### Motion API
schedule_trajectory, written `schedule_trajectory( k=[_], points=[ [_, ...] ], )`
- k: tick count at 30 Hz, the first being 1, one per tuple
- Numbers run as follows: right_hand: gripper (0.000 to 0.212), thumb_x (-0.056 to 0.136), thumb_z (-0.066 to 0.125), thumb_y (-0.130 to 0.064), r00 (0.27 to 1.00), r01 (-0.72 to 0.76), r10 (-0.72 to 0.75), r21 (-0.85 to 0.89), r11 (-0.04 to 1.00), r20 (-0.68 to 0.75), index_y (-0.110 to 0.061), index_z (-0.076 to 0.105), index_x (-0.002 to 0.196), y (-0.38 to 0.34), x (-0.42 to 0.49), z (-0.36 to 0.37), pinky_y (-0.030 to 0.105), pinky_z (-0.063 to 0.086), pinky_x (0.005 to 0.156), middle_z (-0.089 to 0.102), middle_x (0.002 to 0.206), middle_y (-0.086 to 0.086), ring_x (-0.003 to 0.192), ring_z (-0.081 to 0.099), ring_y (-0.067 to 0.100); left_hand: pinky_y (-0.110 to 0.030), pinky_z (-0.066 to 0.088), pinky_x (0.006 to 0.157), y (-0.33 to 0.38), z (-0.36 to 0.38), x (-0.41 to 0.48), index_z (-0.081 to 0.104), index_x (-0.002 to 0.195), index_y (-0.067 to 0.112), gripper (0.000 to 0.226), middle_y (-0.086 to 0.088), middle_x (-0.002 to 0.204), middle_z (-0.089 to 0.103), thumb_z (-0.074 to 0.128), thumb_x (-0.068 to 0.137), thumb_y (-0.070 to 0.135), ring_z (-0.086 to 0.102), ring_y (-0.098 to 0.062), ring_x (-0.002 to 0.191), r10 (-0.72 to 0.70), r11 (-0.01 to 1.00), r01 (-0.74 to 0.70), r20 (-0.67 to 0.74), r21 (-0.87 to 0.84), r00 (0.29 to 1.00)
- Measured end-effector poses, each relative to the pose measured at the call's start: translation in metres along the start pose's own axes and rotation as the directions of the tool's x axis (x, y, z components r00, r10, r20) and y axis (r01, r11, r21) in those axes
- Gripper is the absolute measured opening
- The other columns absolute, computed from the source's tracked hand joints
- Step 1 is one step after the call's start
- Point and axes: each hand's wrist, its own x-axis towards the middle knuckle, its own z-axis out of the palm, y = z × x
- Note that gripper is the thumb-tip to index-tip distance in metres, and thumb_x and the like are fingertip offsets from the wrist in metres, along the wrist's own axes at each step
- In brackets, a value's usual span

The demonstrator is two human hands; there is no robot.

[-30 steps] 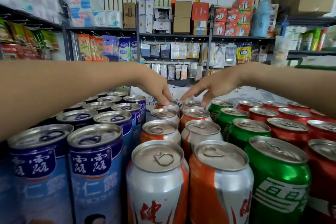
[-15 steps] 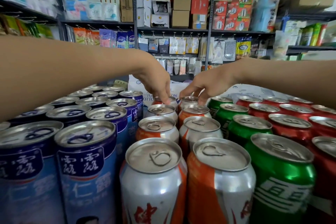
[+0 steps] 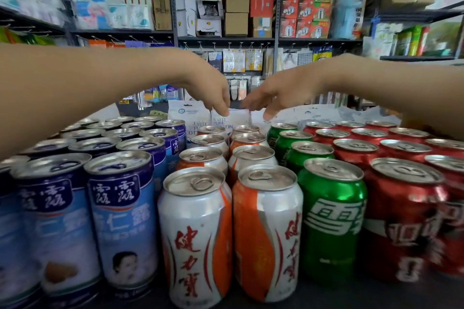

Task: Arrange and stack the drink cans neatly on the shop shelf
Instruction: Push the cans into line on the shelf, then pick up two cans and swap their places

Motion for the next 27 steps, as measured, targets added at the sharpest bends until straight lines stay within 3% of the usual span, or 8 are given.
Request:
schedule_trajectory(
  k=[3, 6, 10, 13, 15, 17, 20, 27],
  points=[
    [0.04, 0.092, 0.06, -0.019, 0.997, 0.016, -0.007, 0.129, 0.991, -0.072, -0.028, 0.053, 0.13, -0.007, -0.053, -0.003, 0.01, 0.042, 0.08, 0.062, 0.115, -0.016, 0.103, 0.059, -0.003, -0.038, 0.036, 0.107, 0.023, -0.004, -0.038, 0.058, 0.127, 0.027, 0.039, 0.005, 0.127, 0.058, 0.052, 0.092, 0.043, 0.052, -0.013, 0.116, 0.113, 0.991, -0.121, -0.122, -0.061, 0.986],
    [0.034, 0.08, 0.064, -0.037, 0.999, 0.023, -0.014, 0.205, 0.978, -0.045, -0.034, 0.062, 0.114, -0.015, -0.103, 0.007, 0.016, 0.044, 0.086, 0.068, 0.105, -0.014, 0.098, 0.062, -0.002, -0.036, 0.035, 0.108, 0.048, 0.011, -0.081, 0.061, 0.119, 0.037, 0.06, 0.019, 0.124, 0.057, 0.046, 0.072, 0.071, 0.051, -0.002, 0.114, 0.199, 0.973, -0.212, -0.132, -0.09, 0.971],
    [0.054, 0.07, 0.061, -0.056, 0.998, -0.055, 0.051, 0.135, 0.989, 0.035, -0.038, 0.057, 0.121, -0.028, -0.14, 0.03, 0.023, 0.045, 0.094, 0.066, 0.111, -0.02, 0.102, 0.06, -0.005, -0.033, 0.036, 0.107, 0.069, 0.032, -0.114, 0.058, 0.12, 0.047, 0.08, 0.028, 0.123, 0.054, 0.033, 0.053, 0.084, 0.05, 0.002, 0.113, 0.262, 0.965, -0.261, -0.099, 0.018, 0.96],
    [0.062, 0.072, 0.057, -0.062, 0.993, -0.12, 0.12, 0.082, 0.989, 0.013, -0.041, 0.046, 0.13, -0.037, -0.151, 0.044, 0.014, 0.042, 0.085, 0.056, 0.118, -0.025, 0.106, 0.054, -0.008, -0.024, 0.038, 0.1, 0.081, 0.041, -0.122, 0.05, 0.129, 0.045, 0.09, 0.024, 0.127, 0.053, 0.032, 0.049, 0.084, 0.051, 0.004, 0.107, 0.293, 0.952, -0.283, -0.069, 0.119, 0.954],
    [0.059, 0.077, 0.057, -0.059, 0.989, -0.143, 0.145, 0.065, 0.988, -0.031, -0.04, 0.045, 0.131, -0.042, -0.153, 0.051, 0.012, 0.04, 0.08, 0.054, 0.118, -0.023, 0.105, 0.052, -0.007, -0.018, 0.037, 0.089, 0.083, 0.043, -0.125, 0.044, 0.134, 0.044, 0.098, 0.023, 0.131, 0.05, 0.034, 0.045, 0.084, 0.053, 0.012, 0.091, 0.295, 0.947, -0.283, -0.065, 0.152, 0.953],
    [0.054, 0.082, 0.058, -0.055, 0.986, -0.152, 0.155, 0.056, 0.987, -0.055, -0.036, 0.047, 0.131, -0.047, -0.153, 0.054, 0.014, 0.042, 0.082, 0.056, 0.118, -0.02, 0.104, 0.053, -0.004, -0.017, 0.037, 0.086, 0.082, 0.044, -0.13, 0.042, 0.136, 0.044, 0.095, 0.022, 0.132, 0.049, 0.042, 0.048, 0.081, 0.054, 0.012, 0.086, 0.285, 0.95, -0.272, -0.075, 0.152, 0.955],
    [0.05, 0.084, 0.059, -0.05, 0.983, -0.157, 0.162, 0.062, 0.986, -0.082, -0.032, 0.051, 0.13, -0.053, -0.154, 0.055, 0.018, 0.043, 0.086, 0.059, 0.115, -0.019, 0.1, 0.055, -0.005, -0.021, 0.04, 0.092, 0.078, 0.05, -0.132, 0.043, 0.135, 0.042, 0.079, 0.02, 0.13, 0.052, 0.055, 0.063, 0.073, 0.053, -0.001, 0.105, 0.302, 0.946, -0.288, -0.089, 0.146, 0.949],
    [0.045, 0.09, 0.057, -0.043, 0.979, -0.142, 0.158, 0.122, 0.982, -0.131, -0.031, 0.053, 0.133, -0.051, -0.163, 0.059, 0.032, 0.04, 0.102, 0.058, 0.125, -0.019, 0.108, 0.054, -0.004, -0.014, 0.04, 0.074, 0.076, 0.056, -0.127, 0.048, 0.133, 0.037, 0.066, 0.014, 0.123, 0.059, 0.055, 0.076, 0.067, 0.056, -0.007, 0.101, 0.331, 0.936, -0.302, -0.153, 0.181, 0.931]
  ],
)
